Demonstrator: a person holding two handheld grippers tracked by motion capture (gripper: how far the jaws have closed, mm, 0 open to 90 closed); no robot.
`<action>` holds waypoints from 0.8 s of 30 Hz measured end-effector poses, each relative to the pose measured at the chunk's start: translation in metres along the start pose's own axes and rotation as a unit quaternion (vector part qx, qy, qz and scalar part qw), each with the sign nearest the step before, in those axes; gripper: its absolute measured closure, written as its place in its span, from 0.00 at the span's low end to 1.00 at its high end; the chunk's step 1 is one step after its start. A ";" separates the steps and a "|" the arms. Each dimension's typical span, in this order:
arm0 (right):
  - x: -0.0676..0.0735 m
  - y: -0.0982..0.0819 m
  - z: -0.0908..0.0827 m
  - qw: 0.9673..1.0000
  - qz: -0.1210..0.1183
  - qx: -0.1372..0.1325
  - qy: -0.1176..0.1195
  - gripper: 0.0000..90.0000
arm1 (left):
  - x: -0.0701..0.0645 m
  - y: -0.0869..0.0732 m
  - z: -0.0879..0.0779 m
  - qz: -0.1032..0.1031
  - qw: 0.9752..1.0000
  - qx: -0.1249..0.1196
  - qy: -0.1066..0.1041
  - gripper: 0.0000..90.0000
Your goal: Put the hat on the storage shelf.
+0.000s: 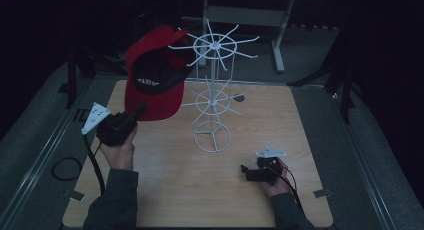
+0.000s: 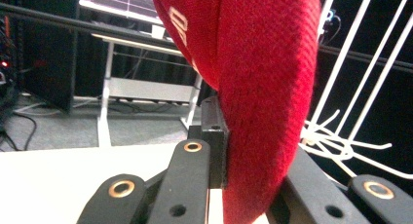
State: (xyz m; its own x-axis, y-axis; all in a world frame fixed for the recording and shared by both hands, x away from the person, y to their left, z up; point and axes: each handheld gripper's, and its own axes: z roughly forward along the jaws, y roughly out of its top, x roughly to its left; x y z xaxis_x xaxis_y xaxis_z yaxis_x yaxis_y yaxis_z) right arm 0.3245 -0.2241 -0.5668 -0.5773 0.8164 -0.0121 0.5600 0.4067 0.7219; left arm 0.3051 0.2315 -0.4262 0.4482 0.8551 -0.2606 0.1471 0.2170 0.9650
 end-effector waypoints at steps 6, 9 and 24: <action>0.000 0.000 0.000 1.000 0.000 0.000 0.000 0.16 | -0.001 -0.009 0.000 0.003 1.000 0.014 0.000 0.93; 0.000 0.000 0.000 1.000 0.000 0.000 0.000 0.16 | -0.002 -0.011 -0.002 0.008 1.000 0.019 0.001 0.88; 0.000 0.000 0.000 1.000 0.000 -0.001 0.000 0.16 | 0.005 -0.003 -0.007 -0.002 0.997 0.080 0.001 0.40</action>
State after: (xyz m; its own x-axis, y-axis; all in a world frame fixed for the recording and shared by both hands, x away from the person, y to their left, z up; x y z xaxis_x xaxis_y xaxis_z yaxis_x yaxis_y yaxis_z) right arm 0.3245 -0.2240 -0.5669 -0.5772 0.8165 -0.0116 0.5596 0.4059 0.7226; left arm 0.3001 0.2381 -0.4304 0.4445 0.8557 -0.2650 0.2876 0.1439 0.9469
